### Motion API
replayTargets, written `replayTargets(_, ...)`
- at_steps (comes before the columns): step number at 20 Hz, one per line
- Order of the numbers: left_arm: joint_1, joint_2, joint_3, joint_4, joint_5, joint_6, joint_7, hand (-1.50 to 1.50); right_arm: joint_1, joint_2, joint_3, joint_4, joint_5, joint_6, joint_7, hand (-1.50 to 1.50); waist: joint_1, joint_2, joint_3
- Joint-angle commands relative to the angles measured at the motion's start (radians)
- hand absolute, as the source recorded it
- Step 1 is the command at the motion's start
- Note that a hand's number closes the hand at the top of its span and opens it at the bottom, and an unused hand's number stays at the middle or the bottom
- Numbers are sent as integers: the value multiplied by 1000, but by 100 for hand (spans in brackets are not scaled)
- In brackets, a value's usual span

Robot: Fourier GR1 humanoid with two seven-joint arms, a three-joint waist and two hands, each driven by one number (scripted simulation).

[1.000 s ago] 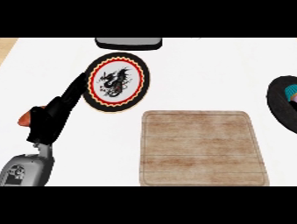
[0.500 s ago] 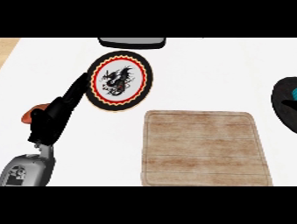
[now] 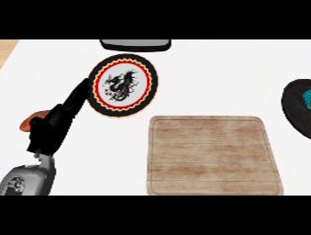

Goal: Pick the cupcake from the cutting board and place it in the pan

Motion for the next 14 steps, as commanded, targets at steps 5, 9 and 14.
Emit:
replayTargets(5,3,2,15,30,-10,7,-11,0,151,-110,-55,26,-66,331,-184,-150,-21,-4,-1)
replayTargets(9,-4,-8,11,-15,6,3,31,0,215,-86,-68,14,-78,326,-314,-150,-17,-7,-1)
replayTargets(14,26,-5,12,-28,-8,5,20,0,327,-87,-78,16,-97,411,-418,-150,-28,-13,-2)
